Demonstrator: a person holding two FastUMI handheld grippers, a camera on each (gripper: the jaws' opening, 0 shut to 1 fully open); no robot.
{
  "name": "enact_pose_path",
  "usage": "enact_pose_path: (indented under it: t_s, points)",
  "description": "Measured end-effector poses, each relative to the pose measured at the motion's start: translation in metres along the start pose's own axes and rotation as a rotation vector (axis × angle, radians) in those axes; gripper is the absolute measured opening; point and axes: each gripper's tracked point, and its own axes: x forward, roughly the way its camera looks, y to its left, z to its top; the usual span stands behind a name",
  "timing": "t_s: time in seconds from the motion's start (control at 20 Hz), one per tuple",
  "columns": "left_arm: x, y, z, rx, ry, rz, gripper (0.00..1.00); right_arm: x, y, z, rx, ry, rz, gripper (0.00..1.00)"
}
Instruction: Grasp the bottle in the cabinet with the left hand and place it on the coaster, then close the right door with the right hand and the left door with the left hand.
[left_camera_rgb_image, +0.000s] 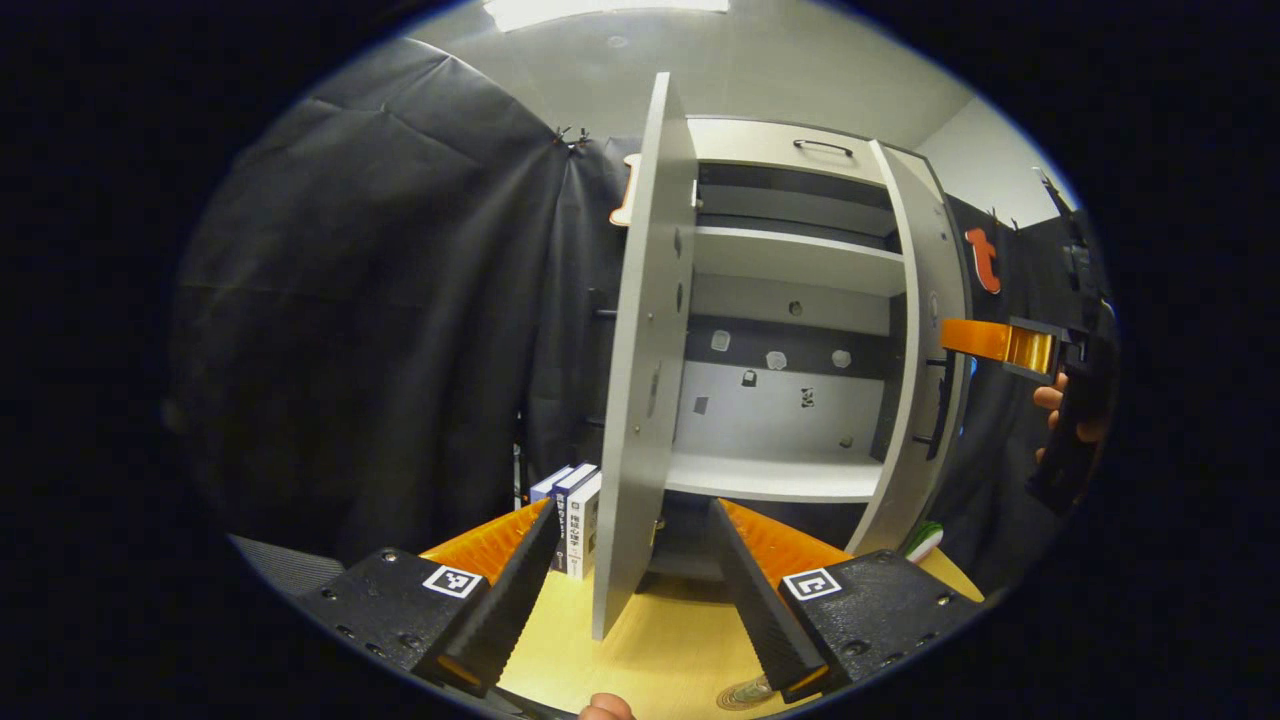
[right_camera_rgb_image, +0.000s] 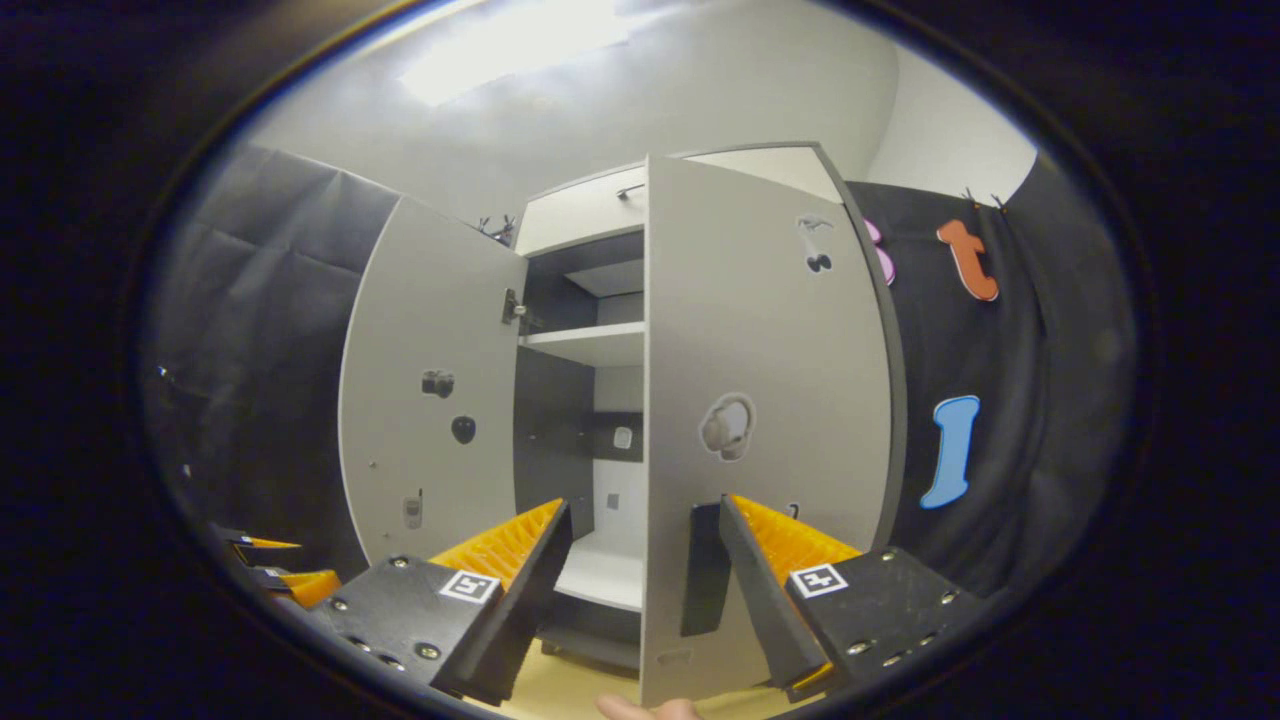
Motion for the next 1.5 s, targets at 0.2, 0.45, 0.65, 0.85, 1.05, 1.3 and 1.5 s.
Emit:
enact_pose_path:
  t_s: [0.2, 0.45, 0.65, 0.85, 1.05, 1.3, 1.5]
  points:
    - [-0.002, 0.018, 0.004, -0.01, -0.007, 0.047, 0.94, 0.003, 0.014, -0.008, 0.008, 0.019, 0.024, 0.87]
    - [0.003, 0.035, 0.006, -0.008, -0.009, 0.07, 0.94, 0.007, 0.027, -0.009, 0.024, 0.024, 0.032, 0.9]
    - [0.016, 0.042, 0.005, -0.014, -0.009, 0.067, 0.94, 0.008, 0.031, -0.01, 0.018, 0.028, 0.02, 0.9]
    - [0.029, 0.045, 0.005, -0.029, -0.003, 0.049, 0.94, 0.009, 0.033, -0.012, 0.017, 0.03, -0.001, 0.9]
    - [0.044, 0.049, 0.005, -0.033, -0.002, 0.038, 0.94, 0.01, 0.031, -0.015, 0.006, 0.035, -0.027, 0.9]
    - [0.061, 0.052, 0.007, -0.028, -0.006, 0.024, 0.94, 0.013, 0.029, -0.015, 0.006, 0.03, -0.052, 0.9]
    - [0.073, 0.056, 0.009, -0.033, -0.011, 0.019, 0.94, 0.017, 0.029, -0.017, 0.008, 0.032, -0.063, 0.9]
